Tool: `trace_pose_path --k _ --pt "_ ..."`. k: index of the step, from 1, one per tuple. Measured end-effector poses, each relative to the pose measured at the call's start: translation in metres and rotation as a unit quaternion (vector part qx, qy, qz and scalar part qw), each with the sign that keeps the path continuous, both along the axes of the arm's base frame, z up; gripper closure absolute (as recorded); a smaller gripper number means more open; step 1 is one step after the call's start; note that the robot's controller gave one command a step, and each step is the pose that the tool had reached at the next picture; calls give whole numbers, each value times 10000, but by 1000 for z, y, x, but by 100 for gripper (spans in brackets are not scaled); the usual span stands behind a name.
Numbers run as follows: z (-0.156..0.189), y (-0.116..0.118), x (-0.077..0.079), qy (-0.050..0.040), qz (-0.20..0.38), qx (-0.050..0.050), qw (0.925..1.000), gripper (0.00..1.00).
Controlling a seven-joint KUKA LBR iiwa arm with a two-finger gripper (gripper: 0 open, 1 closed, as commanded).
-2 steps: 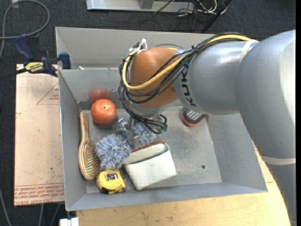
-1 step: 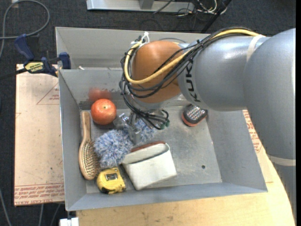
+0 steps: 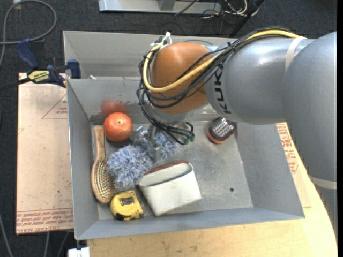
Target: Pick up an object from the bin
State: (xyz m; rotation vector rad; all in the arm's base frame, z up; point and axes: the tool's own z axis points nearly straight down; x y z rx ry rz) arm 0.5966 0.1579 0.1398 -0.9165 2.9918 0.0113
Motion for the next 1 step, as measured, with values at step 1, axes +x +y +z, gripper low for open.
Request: trace_pose_path --k 1 --pt "18 0 -2 36 -1 -7 10000 100"
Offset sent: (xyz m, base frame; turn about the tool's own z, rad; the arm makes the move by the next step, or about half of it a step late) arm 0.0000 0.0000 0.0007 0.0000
